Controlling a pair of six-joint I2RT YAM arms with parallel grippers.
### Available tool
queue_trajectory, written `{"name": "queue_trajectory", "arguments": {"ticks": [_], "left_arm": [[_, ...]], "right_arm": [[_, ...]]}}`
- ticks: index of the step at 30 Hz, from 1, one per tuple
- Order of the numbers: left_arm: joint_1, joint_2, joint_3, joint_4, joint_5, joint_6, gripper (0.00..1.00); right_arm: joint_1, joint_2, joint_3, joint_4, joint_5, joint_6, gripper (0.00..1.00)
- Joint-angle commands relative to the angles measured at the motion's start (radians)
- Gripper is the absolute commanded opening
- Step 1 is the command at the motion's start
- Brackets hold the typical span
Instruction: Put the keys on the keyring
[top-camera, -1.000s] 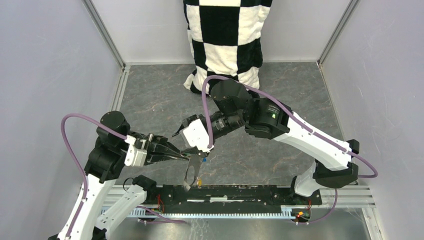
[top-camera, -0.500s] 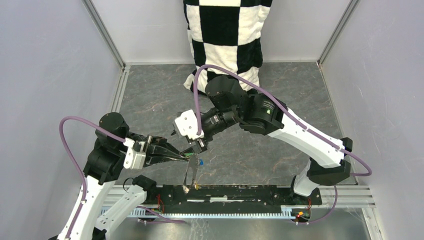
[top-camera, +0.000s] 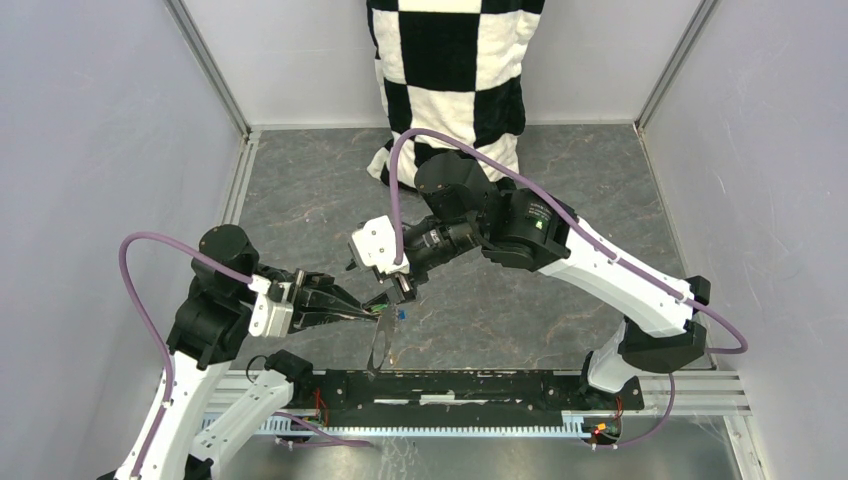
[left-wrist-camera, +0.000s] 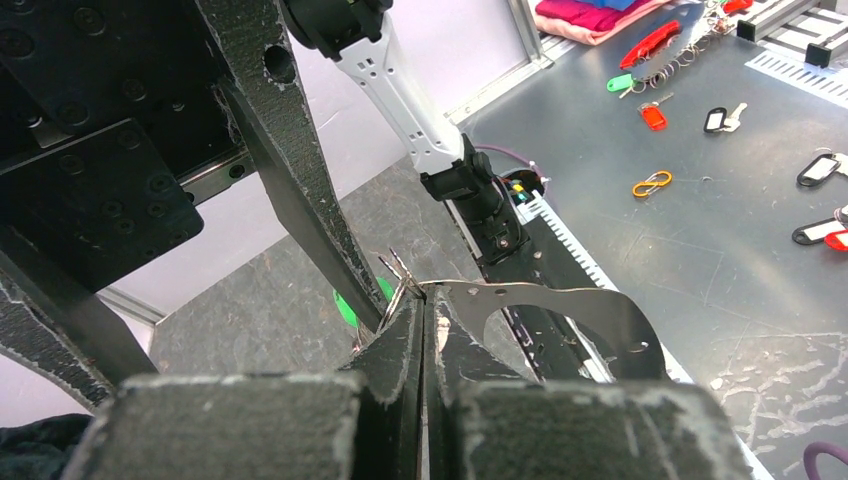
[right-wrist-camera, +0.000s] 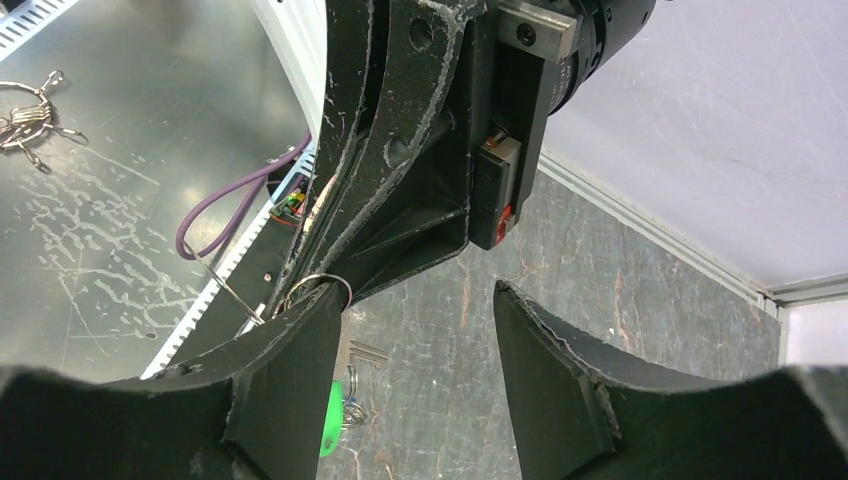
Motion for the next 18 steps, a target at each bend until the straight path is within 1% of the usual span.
{"name": "queue_trajectory", "arguments": {"ticks": [1, 18], "left_arm": [[-0.005, -0.013, 0.015, 0.044, 0.01, 0.049, 0.02], [-0.004, -0.015, 0.022, 0.042, 0.014, 0.047, 0.02]], "right_arm": [[-0.004, -0.013, -0.014, 0.006, -0.011, 0.014, 0.64], [-0.03, -0.032, -0.015, -0.058, -0.006, -0.027, 0.64]]}}
